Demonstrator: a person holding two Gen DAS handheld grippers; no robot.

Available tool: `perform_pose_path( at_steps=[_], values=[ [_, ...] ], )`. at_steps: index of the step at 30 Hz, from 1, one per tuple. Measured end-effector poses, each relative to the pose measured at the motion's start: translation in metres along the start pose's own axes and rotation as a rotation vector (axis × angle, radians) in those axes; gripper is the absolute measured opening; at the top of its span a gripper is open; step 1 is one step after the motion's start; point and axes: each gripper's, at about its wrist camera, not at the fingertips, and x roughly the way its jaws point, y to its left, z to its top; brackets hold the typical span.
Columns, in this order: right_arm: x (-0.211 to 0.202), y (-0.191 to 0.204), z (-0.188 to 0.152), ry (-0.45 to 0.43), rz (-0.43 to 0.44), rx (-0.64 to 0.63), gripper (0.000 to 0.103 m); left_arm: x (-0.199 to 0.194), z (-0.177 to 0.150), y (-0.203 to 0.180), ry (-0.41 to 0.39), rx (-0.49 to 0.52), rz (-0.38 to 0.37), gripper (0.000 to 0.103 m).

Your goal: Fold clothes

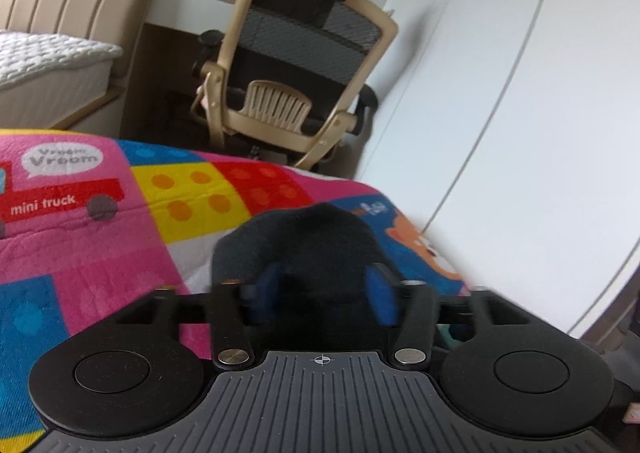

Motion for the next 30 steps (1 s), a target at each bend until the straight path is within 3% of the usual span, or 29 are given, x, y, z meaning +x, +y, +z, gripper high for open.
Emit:
perform_pose_path(
  at_steps=[1, 3, 5, 10, 14, 20, 22, 26, 30],
  values=[
    [-0.001, -0.002, 0.000, -0.002, -0.007, 0.006, 0.082, -0.003, -0.001, -0.006, -0.002, 0.027, 0.017, 0.084],
    [-0.003, -0.004, 0.000, 0.001, -0.025, 0.013, 0.084, -0.007, -0.004, -0.014, 0.005, 0.072, 0.048, 0.091],
    [-0.003, -0.005, -0.002, 0.015, -0.038, 0.007, 0.085, -0.009, -0.009, -0.020, 0.022, 0.104, 0.075, 0.091],
    [-0.001, -0.005, -0.011, 0.048, -0.064, -0.021, 0.091, -0.008, -0.023, -0.014, 0.071, 0.041, 0.094, 0.092],
    [-0.014, -0.006, -0.012, 0.028, -0.067, -0.020, 0.093, -0.016, -0.028, -0.008, 0.064, -0.001, 0.095, 0.092],
    [-0.062, -0.006, -0.021, -0.049, -0.056, 0.002, 0.103, -0.060, -0.040, -0.015, -0.021, -0.025, 0.143, 0.095],
    [-0.080, -0.003, -0.031, -0.092, -0.060, 0.015, 0.103, -0.081, -0.050, -0.025, -0.086, -0.014, 0.174, 0.101],
    [-0.114, 0.007, -0.060, -0.179, -0.091, 0.001, 0.103, -0.120, -0.083, -0.051, -0.240, 0.042, 0.225, 0.103],
    [-0.148, 0.018, -0.094, -0.280, -0.112, -0.028, 0.103, -0.138, -0.114, -0.079, -0.228, 0.142, 0.270, 0.103]
  ],
)
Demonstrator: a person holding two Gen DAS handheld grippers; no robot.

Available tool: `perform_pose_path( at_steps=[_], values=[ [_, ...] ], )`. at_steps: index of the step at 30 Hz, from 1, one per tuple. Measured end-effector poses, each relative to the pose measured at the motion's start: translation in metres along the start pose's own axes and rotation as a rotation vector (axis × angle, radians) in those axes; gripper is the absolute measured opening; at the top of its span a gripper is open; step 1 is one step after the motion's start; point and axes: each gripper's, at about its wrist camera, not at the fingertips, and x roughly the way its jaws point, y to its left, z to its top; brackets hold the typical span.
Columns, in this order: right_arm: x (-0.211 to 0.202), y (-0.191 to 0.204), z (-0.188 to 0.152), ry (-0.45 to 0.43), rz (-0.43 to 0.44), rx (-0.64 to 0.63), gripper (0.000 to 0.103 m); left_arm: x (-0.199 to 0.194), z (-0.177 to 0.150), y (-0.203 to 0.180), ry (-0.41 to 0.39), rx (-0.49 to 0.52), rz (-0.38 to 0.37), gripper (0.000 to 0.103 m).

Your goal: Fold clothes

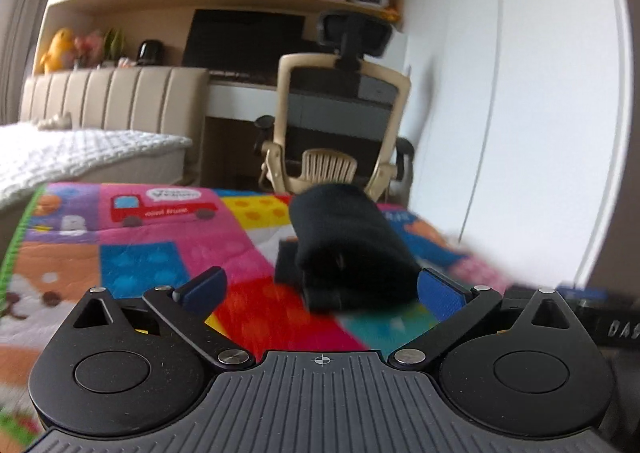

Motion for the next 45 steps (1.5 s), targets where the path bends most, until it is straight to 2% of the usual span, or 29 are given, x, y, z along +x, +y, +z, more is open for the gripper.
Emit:
perform_pose_path(
  at_steps=[2, 4, 7, 11, 13, 15, 20, 22, 26, 35, 45],
  values=[
    [-0.016, 0.003, -0.005, -0.082, -0.016, -0.006, 0.103, -0.009, -0.010, -0.012, 0.017, 0.030, 0.054, 0.103],
    [-0.020, 0.006, -0.007, -0.104, -0.031, -0.018, 0.103, -0.013, -0.019, -0.021, 0.019, 0.055, 0.116, 0.103],
    [-0.013, 0.007, -0.011, -0.066, -0.033, -0.037, 0.103, -0.011, -0.026, -0.030, 0.019, 0.096, 0.130, 0.103],
    [-0.002, 0.005, -0.021, -0.007, -0.044, -0.029, 0.103, -0.002, -0.032, -0.027, 0.059, 0.083, 0.142, 0.103],
    [0.000, 0.004, -0.022, 0.029, -0.043, -0.026, 0.103, -0.004, -0.029, -0.026, 0.039, 0.073, 0.153, 0.103],
    [-0.010, 0.010, -0.012, -0.022, -0.057, -0.067, 0.103, -0.008, -0.024, -0.026, 0.025, 0.075, 0.159, 0.103],
    [-0.021, 0.019, 0.004, -0.152, -0.083, -0.117, 0.103, -0.014, -0.010, -0.021, -0.075, 0.045, 0.156, 0.103],
    [-0.016, 0.016, 0.003, -0.123, -0.080, -0.108, 0.103, -0.012, -0.010, -0.019, -0.086, 0.032, 0.167, 0.103],
    [-0.003, 0.007, -0.010, -0.005, -0.050, -0.022, 0.103, -0.008, -0.019, -0.015, -0.068, 0.013, 0.156, 0.103],
    [0.001, 0.007, -0.014, 0.019, -0.073, -0.036, 0.103, -0.006, -0.025, -0.029, -0.063, 0.111, 0.145, 0.103],
    [0.002, 0.006, -0.015, 0.016, -0.085, -0.028, 0.103, -0.005, -0.026, -0.024, -0.061, 0.084, 0.141, 0.103]
  ],
)
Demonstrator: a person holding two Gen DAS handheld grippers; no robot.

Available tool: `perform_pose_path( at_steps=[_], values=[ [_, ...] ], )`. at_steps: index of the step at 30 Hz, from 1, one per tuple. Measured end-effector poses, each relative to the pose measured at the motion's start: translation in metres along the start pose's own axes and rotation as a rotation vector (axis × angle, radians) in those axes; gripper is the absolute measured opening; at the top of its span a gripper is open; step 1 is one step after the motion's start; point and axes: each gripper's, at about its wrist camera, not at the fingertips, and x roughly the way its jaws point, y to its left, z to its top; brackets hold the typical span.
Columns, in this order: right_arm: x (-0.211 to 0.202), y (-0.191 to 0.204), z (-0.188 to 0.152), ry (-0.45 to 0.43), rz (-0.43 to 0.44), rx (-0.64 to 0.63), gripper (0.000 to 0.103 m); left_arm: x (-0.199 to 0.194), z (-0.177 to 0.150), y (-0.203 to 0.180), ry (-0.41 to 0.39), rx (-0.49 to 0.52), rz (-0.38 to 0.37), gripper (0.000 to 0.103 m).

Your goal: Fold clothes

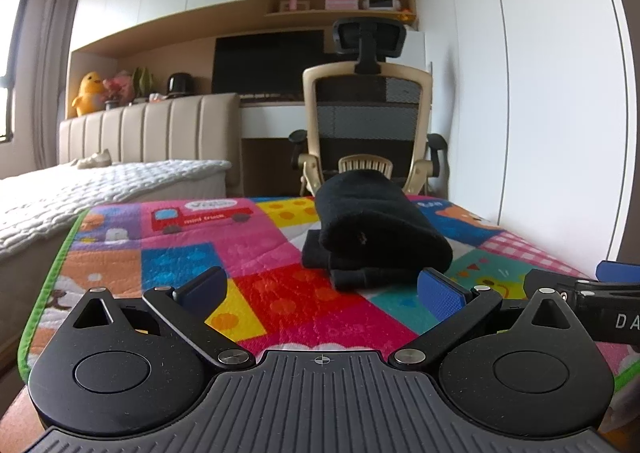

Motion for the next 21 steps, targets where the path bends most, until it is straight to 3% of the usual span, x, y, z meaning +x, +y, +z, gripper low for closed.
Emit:
perform_pose_path(
  at_steps=[21],
  values=[
    [-0.0003, 0.0022, 0.0002, 0.013, 0.007, -0.008, 0.103, -0.0043, -0.0016, -0.0061, -0.042, 0.063, -0.029, 0.103]
  ],
)
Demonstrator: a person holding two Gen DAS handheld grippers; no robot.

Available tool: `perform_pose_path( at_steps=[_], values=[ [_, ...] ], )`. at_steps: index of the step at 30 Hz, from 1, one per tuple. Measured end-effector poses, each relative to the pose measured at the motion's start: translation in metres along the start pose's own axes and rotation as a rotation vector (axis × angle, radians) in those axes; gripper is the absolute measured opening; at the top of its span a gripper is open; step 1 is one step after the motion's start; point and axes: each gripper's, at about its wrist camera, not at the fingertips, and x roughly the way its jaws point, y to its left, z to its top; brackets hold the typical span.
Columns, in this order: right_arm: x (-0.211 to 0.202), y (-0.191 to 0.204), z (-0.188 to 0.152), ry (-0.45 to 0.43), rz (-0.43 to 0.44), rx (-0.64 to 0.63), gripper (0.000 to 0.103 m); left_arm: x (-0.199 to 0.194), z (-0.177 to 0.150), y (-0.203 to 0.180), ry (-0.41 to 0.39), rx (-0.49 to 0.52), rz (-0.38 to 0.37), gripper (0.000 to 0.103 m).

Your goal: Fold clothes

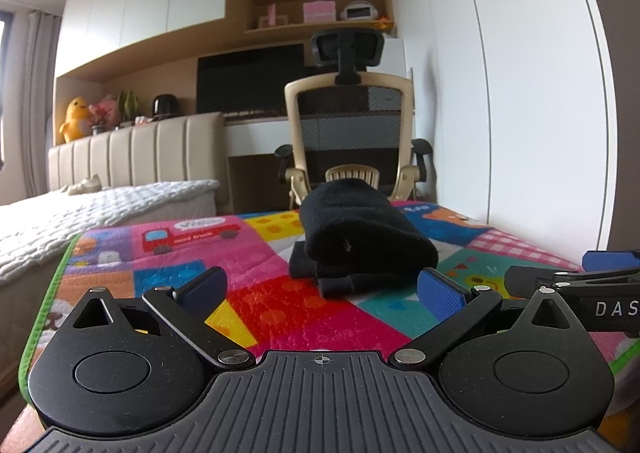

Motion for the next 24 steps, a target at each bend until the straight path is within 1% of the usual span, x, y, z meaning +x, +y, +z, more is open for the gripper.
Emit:
perform_pose_path(
  at_steps=[10, 21, 24],
  values=[
    [0.0001, 0.0016, -0.0005, 0.005, 0.003, -0.010, 0.103, 0.0003, 0.0002, 0.0025, 0.001, -0.017, -0.004, 0.103],
    [0.0006, 0.0017, -0.0007, 0.007, 0.003, -0.005, 0.103, -0.0027, -0.0008, 0.0018, -0.026, -0.007, -0.004, 0.103],
    [0.0022, 0.0013, 0.0005, 0.015, 0.006, -0.005, 0.103, -0.0027, 0.0006, 0.0003, -0.022, 0.008, 0.005, 0.103]
  ],
)
